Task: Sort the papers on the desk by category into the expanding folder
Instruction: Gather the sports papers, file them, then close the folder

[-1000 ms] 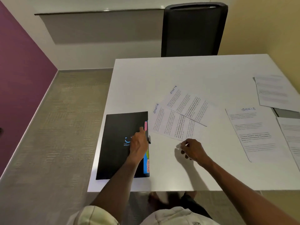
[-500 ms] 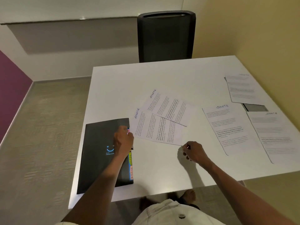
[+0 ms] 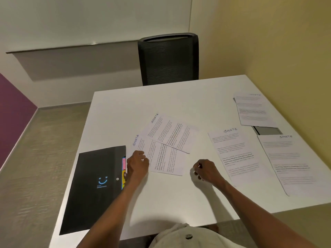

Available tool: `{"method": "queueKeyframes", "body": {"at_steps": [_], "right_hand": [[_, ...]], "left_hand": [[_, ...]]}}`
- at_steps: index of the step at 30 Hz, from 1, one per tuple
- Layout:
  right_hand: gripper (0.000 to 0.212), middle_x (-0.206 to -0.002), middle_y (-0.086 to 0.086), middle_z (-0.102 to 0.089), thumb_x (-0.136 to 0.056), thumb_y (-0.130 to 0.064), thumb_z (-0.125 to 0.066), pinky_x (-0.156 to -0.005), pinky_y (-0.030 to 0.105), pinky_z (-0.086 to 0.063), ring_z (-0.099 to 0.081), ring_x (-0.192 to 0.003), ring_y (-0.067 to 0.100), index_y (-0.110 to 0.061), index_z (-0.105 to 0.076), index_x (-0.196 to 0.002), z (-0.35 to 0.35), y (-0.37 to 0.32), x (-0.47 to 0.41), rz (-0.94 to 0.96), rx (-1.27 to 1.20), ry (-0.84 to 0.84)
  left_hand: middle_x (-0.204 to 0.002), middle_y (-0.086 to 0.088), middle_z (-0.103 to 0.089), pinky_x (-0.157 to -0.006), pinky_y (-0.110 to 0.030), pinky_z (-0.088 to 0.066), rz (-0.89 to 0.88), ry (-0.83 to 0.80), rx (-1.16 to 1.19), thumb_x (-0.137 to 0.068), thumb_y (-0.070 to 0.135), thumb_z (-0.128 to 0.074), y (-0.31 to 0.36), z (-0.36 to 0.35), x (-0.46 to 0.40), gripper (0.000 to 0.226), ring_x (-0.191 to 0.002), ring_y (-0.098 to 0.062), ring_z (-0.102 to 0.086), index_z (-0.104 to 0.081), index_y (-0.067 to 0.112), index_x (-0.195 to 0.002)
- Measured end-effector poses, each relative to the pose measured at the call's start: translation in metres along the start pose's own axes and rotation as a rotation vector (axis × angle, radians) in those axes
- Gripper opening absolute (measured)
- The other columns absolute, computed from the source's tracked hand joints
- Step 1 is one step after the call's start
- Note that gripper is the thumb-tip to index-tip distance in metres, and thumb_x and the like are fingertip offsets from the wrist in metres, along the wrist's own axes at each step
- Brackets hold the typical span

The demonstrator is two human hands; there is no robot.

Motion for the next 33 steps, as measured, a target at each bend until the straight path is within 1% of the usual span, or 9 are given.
{"method": "queueKeyframes", "body": {"at_steps": [6, 11, 14, 17, 21, 24, 26, 28, 33], "right_hand": [[0.021, -0.069, -0.002, -0.069, -0.084, -0.007, -0.053, -0.071, 0.03, -0.053, -0.057, -0.054, 0.006, -0.016, -0.062, -0.067, 0.047, 0.04, -0.027, 0.059, 0.089, -0.05], [0.022, -0.066, 0.005, -0.071, -0.084, -0.003, -0.052, -0.05, 0.012, -0.044, -0.054, -0.039, 0.001, -0.013, -0.061, -0.066, 0.075, 0.057, -0.046, 0.135, 0.084, -0.129], [0.021, -0.059, -0.003, -0.066, -0.083, -0.005, -0.052, -0.053, 0.014, -0.043, -0.054, -0.04, 0.0, -0.013, -0.064, -0.069, 0.086, 0.062, -0.059, 0.164, 0.131, -0.162], [0.023, -0.063, 0.001, -0.071, -0.081, -0.008, -0.05, -0.056, 0.021, -0.051, -0.058, -0.044, 0.003, -0.016, -0.064, -0.065, 0.091, 0.064, -0.07, 0.172, 0.116, -0.18], [0.022, -0.063, 0.001, -0.072, -0.079, -0.008, -0.05, -0.067, 0.028, -0.054, -0.062, -0.051, 0.007, -0.016, -0.063, -0.064, 0.09, 0.055, -0.081, 0.21, 0.139, -0.213], [0.022, -0.064, 0.003, -0.072, -0.08, -0.008, -0.05, -0.062, 0.027, -0.054, -0.063, -0.05, 0.01, -0.016, -0.063, -0.064, 0.086, 0.046, -0.086, 0.199, 0.096, -0.224], [0.021, -0.065, 0.002, -0.072, -0.081, -0.01, -0.05, -0.062, 0.029, -0.055, -0.065, -0.052, 0.012, -0.015, -0.064, -0.067, 0.082, 0.042, -0.088, 0.202, 0.088, -0.243], [0.02, -0.065, 0.001, -0.072, -0.081, -0.011, -0.05, -0.065, 0.03, -0.056, -0.068, -0.057, 0.014, -0.014, -0.065, -0.069, 0.08, 0.038, -0.094, 0.207, 0.108, -0.254], [0.023, -0.067, 0.0, -0.071, -0.078, -0.009, -0.051, -0.068, 0.037, -0.058, -0.067, -0.062, 0.015, -0.018, -0.06, -0.059, 0.078, 0.028, -0.113, 0.208, 0.133, -0.239]], "left_hand": [[-0.107, -0.005, -0.066, -0.079, -0.026, -0.048, 0.12, -0.035, -0.016, -0.091, 0.011, -0.058, 0.037, -0.054, 0.019, 0.027, -0.1, -0.025, -0.064, -0.063, 0.013, -0.118], [-0.097, -0.005, -0.07, -0.073, -0.024, -0.039, 0.267, 0.023, -0.004, -0.081, 0.003, -0.061, 0.05, -0.084, 0.028, 0.022, -0.093, -0.024, -0.064, -0.068, 0.013, -0.099], [-0.076, -0.005, -0.057, -0.061, -0.024, -0.036, 0.278, 0.054, -0.051, -0.08, -0.002, -0.059, 0.057, -0.093, 0.037, 0.034, -0.076, -0.024, -0.055, -0.045, 0.024, -0.063], [-0.074, -0.004, -0.049, -0.056, -0.022, -0.033, 0.312, 0.099, -0.059, -0.082, -0.003, -0.058, 0.059, -0.093, 0.047, 0.043, -0.07, -0.023, -0.046, -0.037, 0.027, -0.06], [-0.074, 0.004, -0.047, -0.057, -0.015, -0.029, 0.333, 0.071, -0.112, -0.089, -0.003, -0.055, 0.054, -0.09, 0.045, 0.034, -0.074, -0.016, -0.045, -0.046, 0.022, -0.068], [-0.091, -0.008, -0.058, -0.065, -0.02, -0.037, 0.376, 0.107, -0.085, -0.089, 0.0, -0.056, 0.047, -0.085, 0.04, 0.014, -0.087, -0.025, -0.056, -0.062, 0.013, -0.087], [-0.111, -0.013, -0.067, -0.078, -0.026, -0.046, 0.421, 0.112, -0.091, -0.091, 0.005, -0.058, 0.043, -0.082, 0.036, 0.022, -0.105, -0.031, -0.064, -0.066, 0.004, -0.112], [-0.119, -0.017, -0.067, -0.086, -0.033, -0.05, 0.446, 0.088, -0.132, -0.092, 0.009, -0.06, 0.039, -0.082, 0.028, 0.027, -0.111, -0.035, -0.064, -0.064, -0.005, -0.115], [-0.116, -0.024, -0.062, -0.067, -0.033, -0.054, 0.68, 0.114, 0.028, -0.08, 0.024, -0.068, 0.022, -0.086, 0.015, 0.053, -0.09, -0.027, -0.063, -0.051, -0.007, -0.119]]}}
Point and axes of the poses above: each hand's wrist, its own x-axis away from the middle knuckle, its own z-axis out of the back of the hand, y = z × x, the point moved 4 cm from there along -x, towards the middle knuckle
